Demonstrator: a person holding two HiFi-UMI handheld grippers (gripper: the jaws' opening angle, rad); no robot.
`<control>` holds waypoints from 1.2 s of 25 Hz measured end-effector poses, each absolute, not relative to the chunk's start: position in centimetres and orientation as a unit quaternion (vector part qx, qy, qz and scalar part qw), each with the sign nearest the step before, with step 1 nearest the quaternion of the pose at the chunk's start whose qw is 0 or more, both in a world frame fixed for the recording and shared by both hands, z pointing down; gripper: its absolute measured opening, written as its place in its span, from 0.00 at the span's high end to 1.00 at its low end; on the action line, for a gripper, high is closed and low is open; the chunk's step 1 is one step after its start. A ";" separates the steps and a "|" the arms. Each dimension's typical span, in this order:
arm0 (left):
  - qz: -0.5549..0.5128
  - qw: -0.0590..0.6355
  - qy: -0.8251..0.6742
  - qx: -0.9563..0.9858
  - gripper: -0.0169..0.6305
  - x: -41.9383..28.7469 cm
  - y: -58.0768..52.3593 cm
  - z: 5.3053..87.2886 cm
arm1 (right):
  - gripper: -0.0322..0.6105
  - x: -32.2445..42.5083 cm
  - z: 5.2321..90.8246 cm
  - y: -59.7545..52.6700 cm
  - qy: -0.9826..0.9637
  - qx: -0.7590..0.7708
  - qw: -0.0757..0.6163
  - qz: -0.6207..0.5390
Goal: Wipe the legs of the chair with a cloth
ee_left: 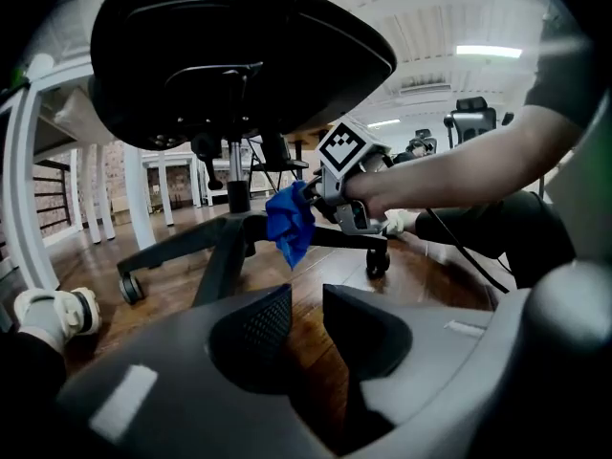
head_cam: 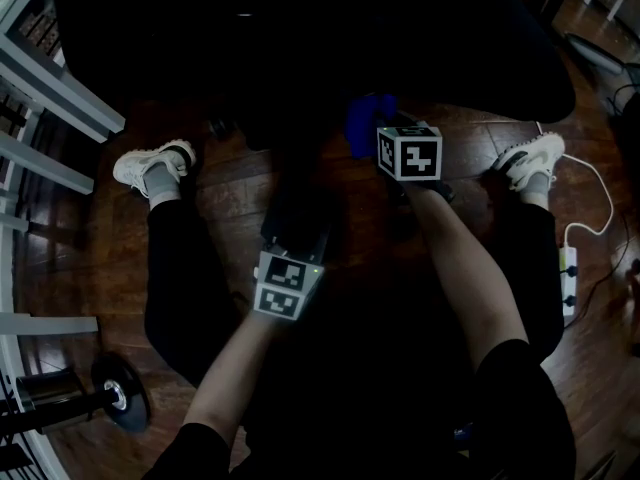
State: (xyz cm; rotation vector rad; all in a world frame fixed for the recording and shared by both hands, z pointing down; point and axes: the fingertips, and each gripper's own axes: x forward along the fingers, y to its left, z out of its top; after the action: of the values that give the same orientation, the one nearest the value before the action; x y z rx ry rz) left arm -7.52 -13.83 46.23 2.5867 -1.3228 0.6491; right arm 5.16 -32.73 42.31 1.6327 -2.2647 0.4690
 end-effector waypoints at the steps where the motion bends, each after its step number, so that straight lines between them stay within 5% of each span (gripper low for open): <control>1: 0.219 0.082 -0.443 0.865 0.81 -7.6 -13.8 46.3 | 0.88 5.5 43.0 -32.9 -0.786 0.570 0.176 0.164; 30: 0.235 0.082 -0.432 0.867 0.82 -3.8 -14.5 48.1 | 0.87 18.8 49.5 -21.9 -0.768 0.511 0.356 0.147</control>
State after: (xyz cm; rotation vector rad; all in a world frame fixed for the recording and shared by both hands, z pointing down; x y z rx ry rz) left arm -3.77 -14.52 48.09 2.5898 -1.2891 0.7032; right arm 18.81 -21.92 49.46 1.3209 -1.9844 0.3790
